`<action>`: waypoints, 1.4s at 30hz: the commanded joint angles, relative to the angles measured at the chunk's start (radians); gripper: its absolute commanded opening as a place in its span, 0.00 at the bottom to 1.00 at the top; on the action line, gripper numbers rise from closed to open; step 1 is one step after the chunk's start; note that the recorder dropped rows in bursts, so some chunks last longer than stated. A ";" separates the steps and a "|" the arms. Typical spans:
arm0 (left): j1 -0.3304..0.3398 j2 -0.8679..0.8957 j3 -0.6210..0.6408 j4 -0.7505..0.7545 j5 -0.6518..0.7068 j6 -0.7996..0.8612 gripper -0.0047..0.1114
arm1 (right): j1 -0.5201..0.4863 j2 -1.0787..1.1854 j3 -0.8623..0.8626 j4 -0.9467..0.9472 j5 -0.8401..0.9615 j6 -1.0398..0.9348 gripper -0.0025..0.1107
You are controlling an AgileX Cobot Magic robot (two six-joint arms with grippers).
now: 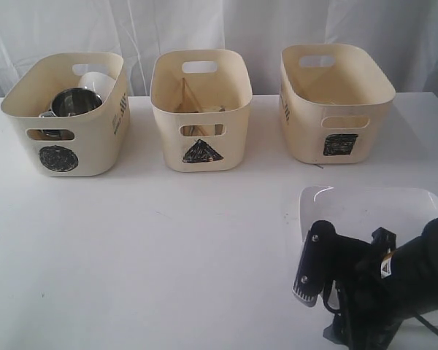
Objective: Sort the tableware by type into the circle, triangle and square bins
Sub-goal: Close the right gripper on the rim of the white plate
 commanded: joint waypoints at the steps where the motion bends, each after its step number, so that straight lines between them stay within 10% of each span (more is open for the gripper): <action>1: 0.000 -0.005 0.004 -0.011 -0.005 -0.006 0.16 | 0.018 0.047 0.003 0.008 -0.028 0.001 0.55; 8: 0.000 -0.005 0.004 -0.011 -0.005 -0.006 0.16 | 0.018 0.079 0.003 0.008 -0.077 0.034 0.50; 18: 0.000 -0.005 0.004 -0.011 -0.005 -0.006 0.16 | 0.018 0.078 0.003 0.008 -0.084 0.133 0.02; 42: 0.000 -0.005 0.004 -0.011 -0.005 -0.006 0.16 | 0.018 -0.333 -0.021 0.052 -0.018 0.261 0.02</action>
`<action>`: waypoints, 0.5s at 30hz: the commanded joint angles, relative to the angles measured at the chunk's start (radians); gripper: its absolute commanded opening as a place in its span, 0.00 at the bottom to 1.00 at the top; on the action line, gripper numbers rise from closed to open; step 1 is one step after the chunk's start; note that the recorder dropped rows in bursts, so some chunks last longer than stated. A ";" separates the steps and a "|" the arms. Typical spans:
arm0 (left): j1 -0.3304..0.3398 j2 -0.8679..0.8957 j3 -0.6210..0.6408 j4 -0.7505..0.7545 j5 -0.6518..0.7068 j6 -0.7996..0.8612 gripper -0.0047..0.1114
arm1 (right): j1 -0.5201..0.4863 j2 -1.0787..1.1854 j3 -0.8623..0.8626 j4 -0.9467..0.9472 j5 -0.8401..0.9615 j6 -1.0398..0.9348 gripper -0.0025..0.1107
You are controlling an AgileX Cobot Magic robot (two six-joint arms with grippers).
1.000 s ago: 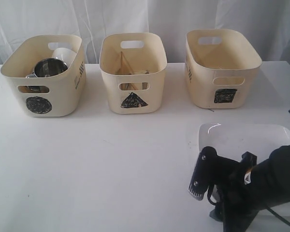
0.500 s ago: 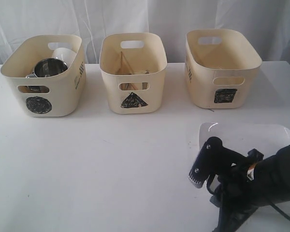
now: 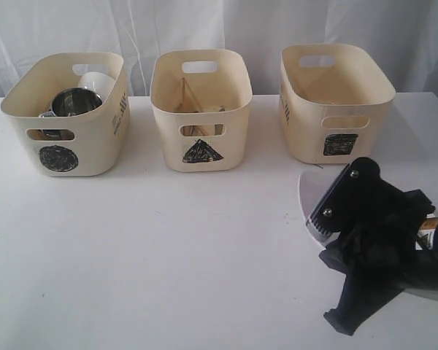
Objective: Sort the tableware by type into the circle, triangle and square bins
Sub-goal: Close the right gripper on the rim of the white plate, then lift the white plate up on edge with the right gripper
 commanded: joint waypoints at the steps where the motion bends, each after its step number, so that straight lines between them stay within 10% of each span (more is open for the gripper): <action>1: 0.000 -0.005 0.004 -0.011 -0.005 -0.006 0.16 | 0.002 -0.048 -0.032 0.014 0.040 0.012 0.02; 15: 0.000 -0.005 0.004 -0.011 -0.005 -0.006 0.16 | 0.002 -0.100 -0.144 0.015 0.089 0.065 0.02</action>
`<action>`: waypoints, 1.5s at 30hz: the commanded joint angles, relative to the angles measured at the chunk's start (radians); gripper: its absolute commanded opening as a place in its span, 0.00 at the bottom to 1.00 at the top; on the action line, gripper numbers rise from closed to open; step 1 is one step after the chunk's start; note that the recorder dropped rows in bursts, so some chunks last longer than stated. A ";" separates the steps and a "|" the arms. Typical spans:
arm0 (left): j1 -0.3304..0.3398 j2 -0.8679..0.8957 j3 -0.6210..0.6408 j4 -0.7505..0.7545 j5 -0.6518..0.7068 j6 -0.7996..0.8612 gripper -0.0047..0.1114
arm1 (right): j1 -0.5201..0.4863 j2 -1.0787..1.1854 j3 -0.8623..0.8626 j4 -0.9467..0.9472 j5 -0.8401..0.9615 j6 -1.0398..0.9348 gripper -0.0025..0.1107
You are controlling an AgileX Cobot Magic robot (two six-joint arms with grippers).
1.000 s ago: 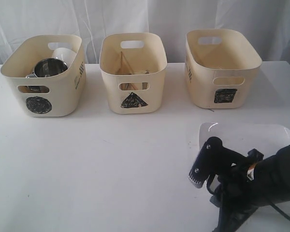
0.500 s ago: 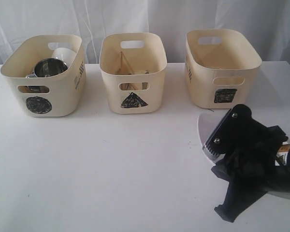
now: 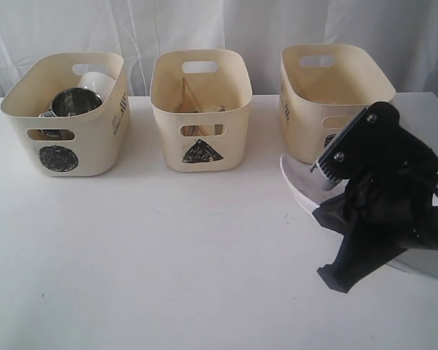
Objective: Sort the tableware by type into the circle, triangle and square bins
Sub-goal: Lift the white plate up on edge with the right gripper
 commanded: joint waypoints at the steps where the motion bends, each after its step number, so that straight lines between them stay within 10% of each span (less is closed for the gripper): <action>1: 0.000 -0.005 0.004 -0.011 -0.005 -0.006 0.16 | 0.002 -0.017 -0.028 0.006 0.003 0.014 0.02; 45: 0.000 -0.005 0.004 -0.011 -0.005 -0.006 0.16 | 0.002 -0.155 -0.249 0.048 -0.033 0.109 0.02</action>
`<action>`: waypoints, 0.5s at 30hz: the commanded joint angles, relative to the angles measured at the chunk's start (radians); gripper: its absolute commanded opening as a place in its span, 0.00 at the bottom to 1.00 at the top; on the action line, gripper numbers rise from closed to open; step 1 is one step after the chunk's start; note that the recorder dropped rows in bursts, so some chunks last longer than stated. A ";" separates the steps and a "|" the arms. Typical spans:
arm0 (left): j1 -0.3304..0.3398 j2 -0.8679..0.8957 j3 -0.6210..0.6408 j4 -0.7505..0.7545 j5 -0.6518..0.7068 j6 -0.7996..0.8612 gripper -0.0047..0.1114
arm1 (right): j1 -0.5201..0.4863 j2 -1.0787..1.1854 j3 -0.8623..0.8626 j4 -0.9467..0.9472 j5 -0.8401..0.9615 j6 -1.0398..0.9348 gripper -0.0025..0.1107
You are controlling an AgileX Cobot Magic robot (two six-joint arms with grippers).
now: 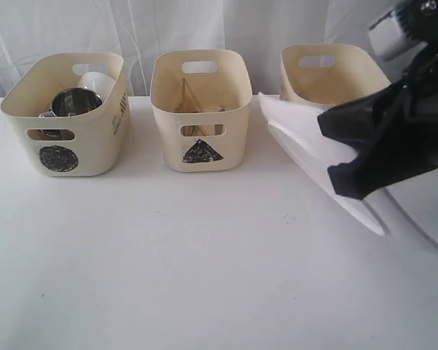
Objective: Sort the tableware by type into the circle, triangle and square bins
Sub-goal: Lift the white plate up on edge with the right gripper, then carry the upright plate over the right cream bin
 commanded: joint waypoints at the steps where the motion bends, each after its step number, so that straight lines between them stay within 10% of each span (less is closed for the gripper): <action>1: 0.000 -0.005 0.004 -0.011 -0.005 -0.006 0.16 | 0.002 -0.013 -0.066 -0.006 -0.108 0.007 0.02; 15: 0.000 -0.005 0.004 -0.011 -0.005 -0.006 0.16 | 0.000 0.018 -0.197 -0.013 -0.297 0.027 0.02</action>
